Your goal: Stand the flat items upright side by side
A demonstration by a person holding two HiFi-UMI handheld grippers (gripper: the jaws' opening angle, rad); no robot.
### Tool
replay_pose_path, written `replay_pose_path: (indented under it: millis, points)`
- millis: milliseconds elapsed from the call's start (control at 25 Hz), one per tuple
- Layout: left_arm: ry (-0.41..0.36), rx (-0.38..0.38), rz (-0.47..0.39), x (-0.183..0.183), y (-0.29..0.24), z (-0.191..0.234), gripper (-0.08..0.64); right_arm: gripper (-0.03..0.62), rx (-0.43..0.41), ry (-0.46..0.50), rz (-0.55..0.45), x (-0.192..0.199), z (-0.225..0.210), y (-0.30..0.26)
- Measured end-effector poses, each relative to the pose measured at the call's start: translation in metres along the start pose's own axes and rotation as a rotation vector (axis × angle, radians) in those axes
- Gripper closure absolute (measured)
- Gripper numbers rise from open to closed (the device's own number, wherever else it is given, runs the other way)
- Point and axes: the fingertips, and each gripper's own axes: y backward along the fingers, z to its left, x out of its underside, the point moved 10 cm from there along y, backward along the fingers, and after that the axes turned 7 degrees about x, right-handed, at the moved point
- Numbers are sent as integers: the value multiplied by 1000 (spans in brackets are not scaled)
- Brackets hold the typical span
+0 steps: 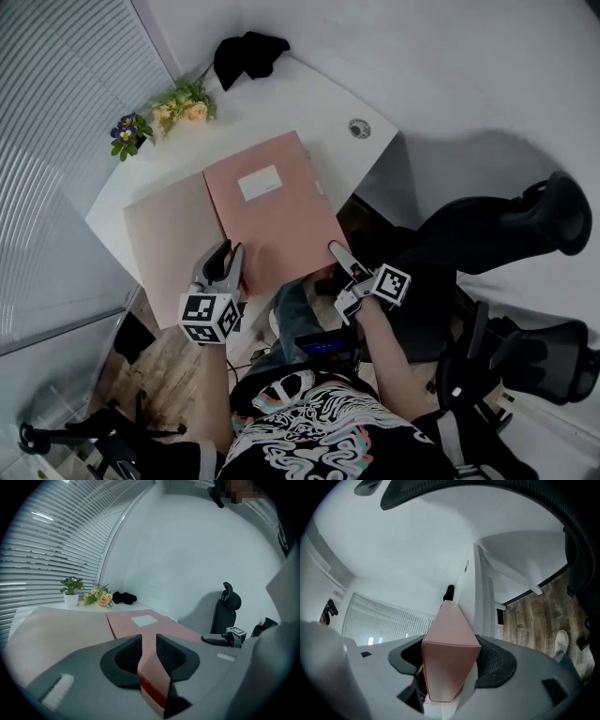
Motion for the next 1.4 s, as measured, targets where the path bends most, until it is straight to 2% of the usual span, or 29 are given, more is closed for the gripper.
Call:
replay_pose_path:
  millis: [200,400,1000,1400]
  points:
    - [2,-2,-6,0,-1,3,466,285,7,38,-4,-2,9,2]
    - [0,-3,-10,-1,-1,2,466,285,14,122,-14,-5,25,5]
    - [-10,-2,-56,-14,13,-7,463,287,88,270,-50,-14,61,16]
    - [-10,-1,-81,-20,21,-11,462,287,119,437,-67,-18,91,17]
